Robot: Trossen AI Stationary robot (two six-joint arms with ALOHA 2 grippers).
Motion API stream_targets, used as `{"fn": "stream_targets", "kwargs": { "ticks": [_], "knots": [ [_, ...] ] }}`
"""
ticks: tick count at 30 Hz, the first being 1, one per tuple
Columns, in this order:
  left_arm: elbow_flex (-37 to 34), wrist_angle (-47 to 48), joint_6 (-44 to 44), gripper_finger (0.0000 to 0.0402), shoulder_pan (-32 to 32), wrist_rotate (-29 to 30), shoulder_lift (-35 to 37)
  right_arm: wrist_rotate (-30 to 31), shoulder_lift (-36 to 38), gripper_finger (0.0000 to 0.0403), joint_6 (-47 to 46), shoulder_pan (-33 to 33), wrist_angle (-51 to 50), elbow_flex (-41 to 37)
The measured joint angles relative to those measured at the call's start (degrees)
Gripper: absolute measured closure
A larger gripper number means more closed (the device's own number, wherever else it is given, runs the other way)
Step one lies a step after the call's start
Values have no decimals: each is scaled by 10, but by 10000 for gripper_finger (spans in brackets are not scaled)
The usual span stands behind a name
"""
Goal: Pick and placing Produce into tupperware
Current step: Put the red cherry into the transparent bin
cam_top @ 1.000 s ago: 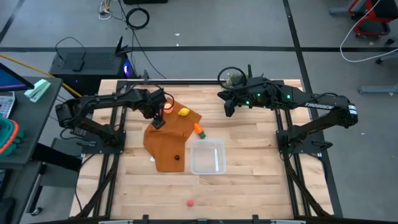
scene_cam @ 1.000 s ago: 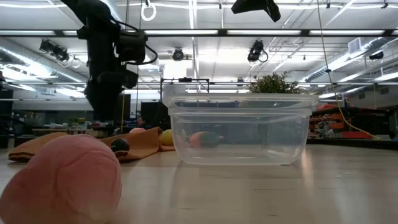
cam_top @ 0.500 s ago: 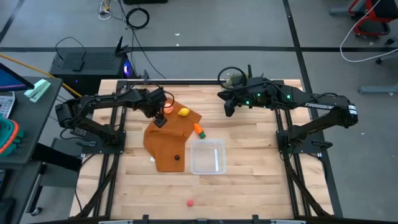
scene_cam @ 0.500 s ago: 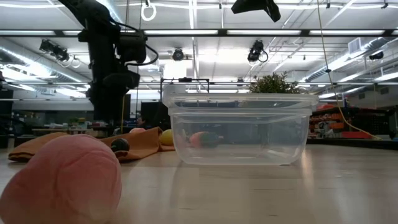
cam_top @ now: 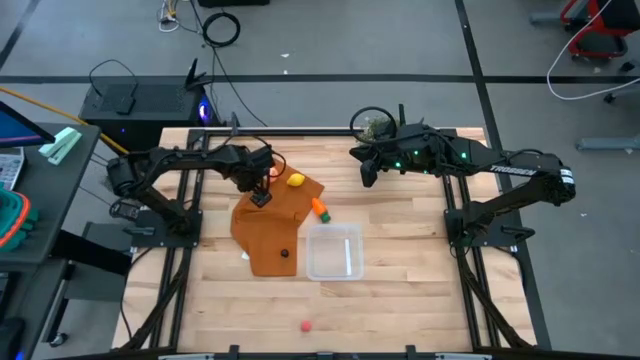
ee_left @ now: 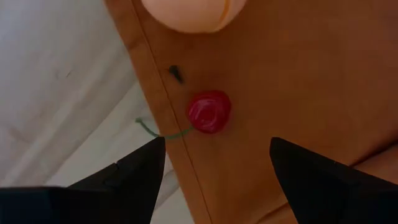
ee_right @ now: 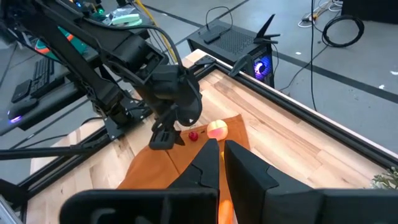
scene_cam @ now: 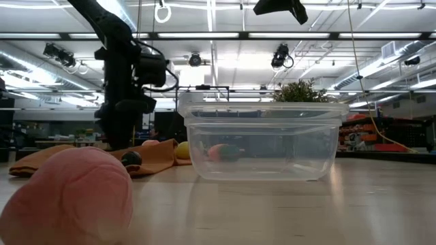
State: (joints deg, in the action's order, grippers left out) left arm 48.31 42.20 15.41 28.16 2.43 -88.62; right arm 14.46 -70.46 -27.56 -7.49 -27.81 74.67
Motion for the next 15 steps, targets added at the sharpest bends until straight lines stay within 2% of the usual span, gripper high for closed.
{"fn": "stream_targets", "kwargs": {
  "ticks": [7,15],
  "knots": [
    [0,-45,-86,107,0,-14,-4,0,0,401,0,0,0,0],
    [0,-55,-83,107,11,-12,-11,0,0,401,-14,0,0,0]
  ]
}}
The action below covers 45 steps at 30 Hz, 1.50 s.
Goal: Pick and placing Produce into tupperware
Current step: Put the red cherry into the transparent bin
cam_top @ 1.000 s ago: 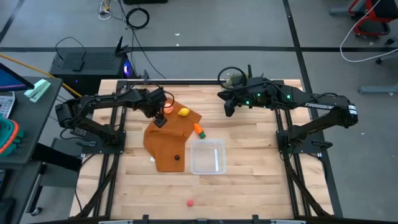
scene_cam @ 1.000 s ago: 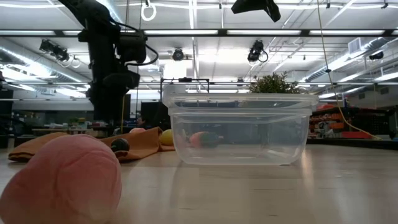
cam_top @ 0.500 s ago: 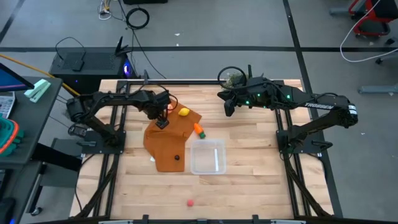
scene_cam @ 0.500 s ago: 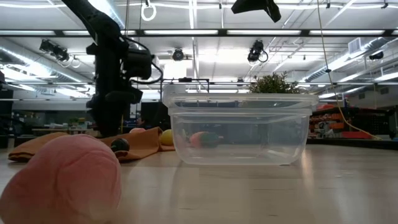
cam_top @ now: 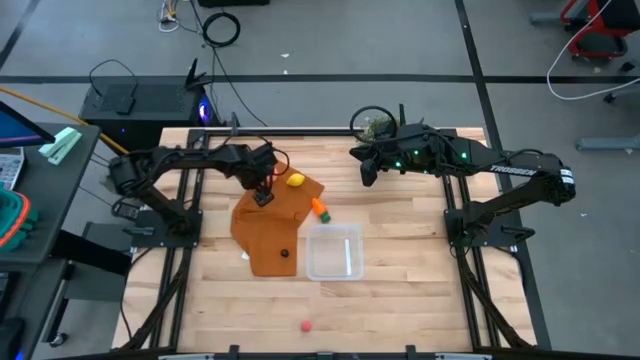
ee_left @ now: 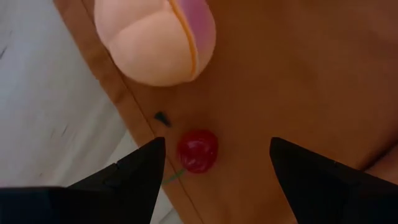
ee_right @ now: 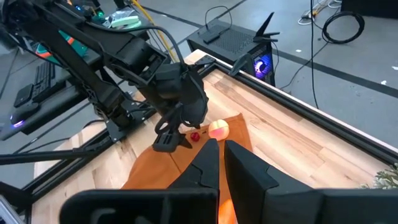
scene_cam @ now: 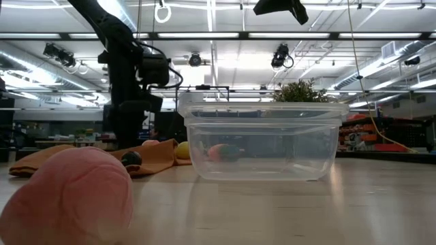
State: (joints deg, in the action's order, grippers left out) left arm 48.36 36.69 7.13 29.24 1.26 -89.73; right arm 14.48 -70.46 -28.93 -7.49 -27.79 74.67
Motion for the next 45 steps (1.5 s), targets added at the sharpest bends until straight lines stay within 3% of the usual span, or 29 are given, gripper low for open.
{"fn": "stream_targets", "kwargs": {
  "ticks": [33,45],
  "knots": [
    [0,-8,12,111,11,4,-40,7,0,401,-10,0,0,0],
    [0,-9,12,170,11,13,-40,7,0,401,-10,0,0,0]
  ]
}}
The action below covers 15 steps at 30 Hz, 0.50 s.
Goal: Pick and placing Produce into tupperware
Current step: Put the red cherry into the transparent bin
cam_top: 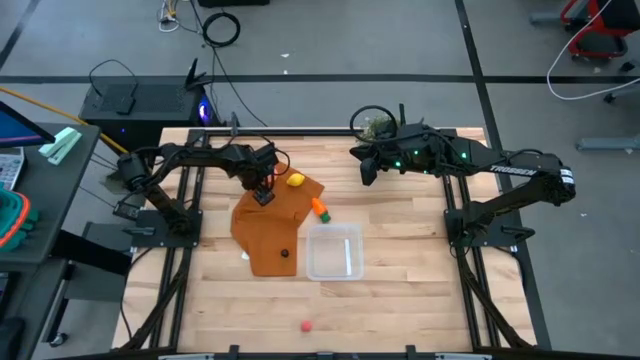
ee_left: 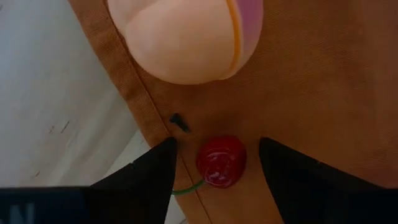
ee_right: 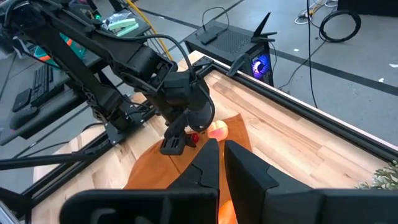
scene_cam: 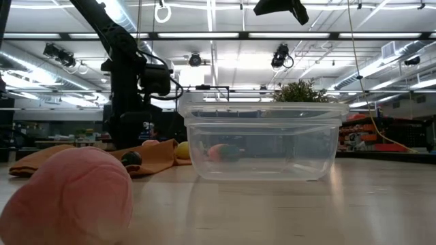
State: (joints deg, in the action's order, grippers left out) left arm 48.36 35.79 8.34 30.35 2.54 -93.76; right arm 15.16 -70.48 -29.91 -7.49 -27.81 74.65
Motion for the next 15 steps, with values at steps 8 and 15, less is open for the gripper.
{"fn": "stream_targets", "kwargs": {
  "ticks": [8,15],
  "knots": [
    [0,0,0,221,0,6,0,0,0,401,1,0,0,0],
    [0,9,0,250,0,8,0,0,0,401,1,0,0,0]
  ]
}}
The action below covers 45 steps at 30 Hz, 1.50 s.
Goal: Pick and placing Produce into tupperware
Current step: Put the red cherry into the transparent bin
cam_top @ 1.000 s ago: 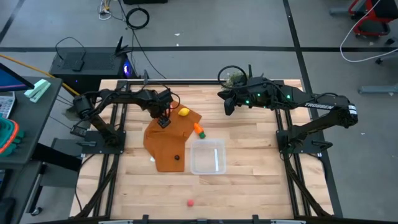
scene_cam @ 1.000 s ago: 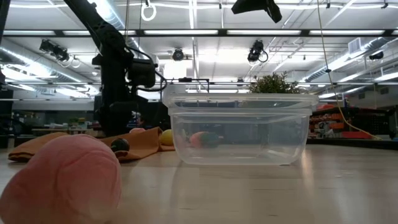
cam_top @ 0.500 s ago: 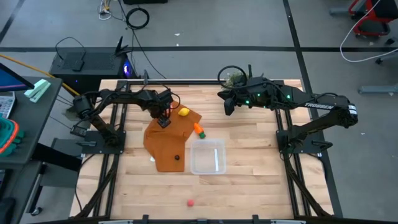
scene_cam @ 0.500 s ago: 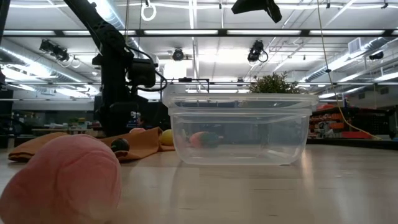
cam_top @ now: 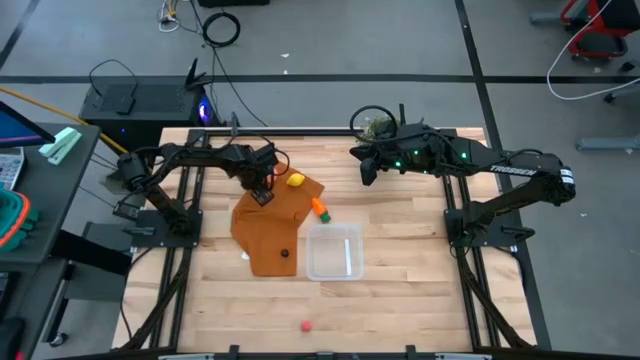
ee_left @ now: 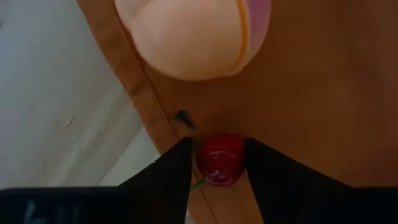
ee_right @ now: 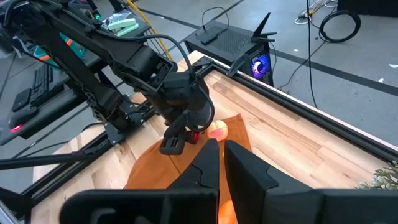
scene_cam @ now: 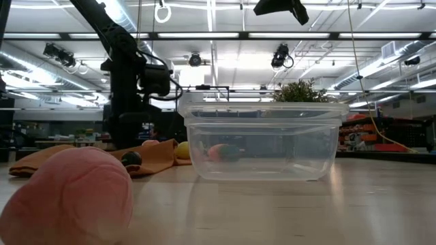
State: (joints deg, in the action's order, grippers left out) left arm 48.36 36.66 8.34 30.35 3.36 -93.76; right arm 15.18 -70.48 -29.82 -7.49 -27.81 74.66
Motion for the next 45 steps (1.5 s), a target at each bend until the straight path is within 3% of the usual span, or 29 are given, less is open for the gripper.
{"fn": "stream_targets", "kwargs": {
  "ticks": [11,18,24,29,36,45],
  "knots": [
    [8,38,0,270,0,-2,1,0,0,401,0,0,0,0],
    [73,89,-1,266,-1,-5,1,0,0,401,0,0,0,0],
    [154,132,0,276,-10,-51,1,0,0,401,0,0,0,0],
    [219,135,2,267,-42,-96,2,-1,4,401,-14,-4,-1,0],
    [288,144,15,276,-106,-98,2,-3,30,401,-16,-40,0,-1],
    [327,104,53,271,-151,-111,-1,-6,61,401,-16,-117,-40,-1]
  ]
}}
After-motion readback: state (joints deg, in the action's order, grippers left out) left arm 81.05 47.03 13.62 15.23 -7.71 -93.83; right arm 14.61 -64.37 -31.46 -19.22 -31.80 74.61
